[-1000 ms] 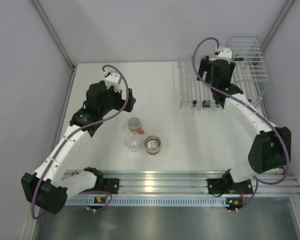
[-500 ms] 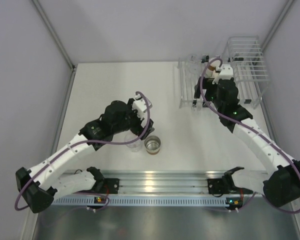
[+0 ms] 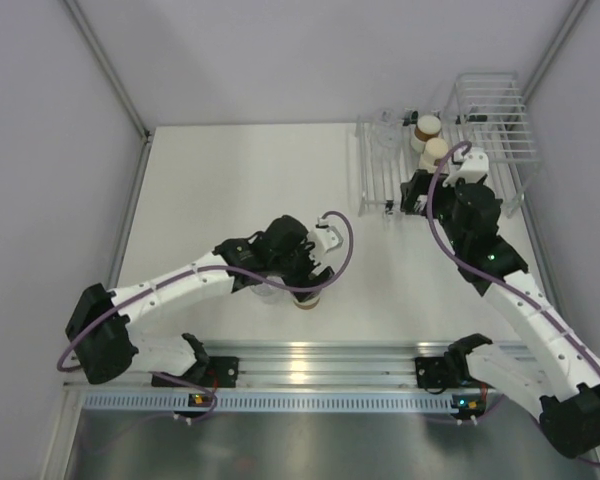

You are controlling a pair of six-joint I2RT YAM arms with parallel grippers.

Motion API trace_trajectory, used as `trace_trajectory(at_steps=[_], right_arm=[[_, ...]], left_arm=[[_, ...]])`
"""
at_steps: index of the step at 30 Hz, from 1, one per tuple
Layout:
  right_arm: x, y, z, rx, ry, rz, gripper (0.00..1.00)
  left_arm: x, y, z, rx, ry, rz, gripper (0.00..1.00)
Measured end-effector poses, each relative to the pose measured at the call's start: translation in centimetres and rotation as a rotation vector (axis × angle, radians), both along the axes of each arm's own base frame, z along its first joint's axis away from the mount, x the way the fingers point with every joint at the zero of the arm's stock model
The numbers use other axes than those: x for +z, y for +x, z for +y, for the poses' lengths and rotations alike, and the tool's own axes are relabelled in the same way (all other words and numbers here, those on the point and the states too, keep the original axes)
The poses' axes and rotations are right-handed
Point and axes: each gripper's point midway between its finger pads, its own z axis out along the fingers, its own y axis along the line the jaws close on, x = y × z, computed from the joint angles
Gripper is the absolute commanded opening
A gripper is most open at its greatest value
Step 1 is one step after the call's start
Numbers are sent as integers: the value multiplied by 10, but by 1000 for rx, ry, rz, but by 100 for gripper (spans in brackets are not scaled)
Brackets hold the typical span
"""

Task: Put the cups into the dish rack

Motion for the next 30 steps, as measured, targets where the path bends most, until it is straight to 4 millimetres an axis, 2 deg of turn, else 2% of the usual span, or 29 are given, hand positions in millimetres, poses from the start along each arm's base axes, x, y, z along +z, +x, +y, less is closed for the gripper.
trace_trajectory(at_steps=[3,6,15,19,22,23,25,26,28,29,30], right_arm=[[10,-6,-3,-1,12,-31,99],[14,-13,-6,-5,18,-51,99],[-1,-20,-11,-10,0,-28,99],[3,-23,-12,-10,4,-39,99],[9,-26,-13,-10,12,-57,99],[9,-27,-14,-11,14,-62,99],[9,-29,-14,-11,15,-64,99],[9,-29,-15,-11,15,-64,99],[9,-30,-15,-11,15,-65,99],[10,-30,-15,-11,16,-67,99],[10,-31,-15,-11,16,-68,100]], left_arm=[[-14,-1,2,3,43,29,87],[-20,0,3,7,63,39,85],[-39,6,9,36,130,47,81],[-49,9,12,51,158,64,74],[-53,12,14,60,170,70,62],[-53,13,15,65,172,71,53],[-54,15,16,73,177,69,45],[-54,16,17,75,179,69,35],[-56,19,16,80,186,68,25],[-57,19,16,82,189,72,15],[-59,20,15,82,194,77,10]])
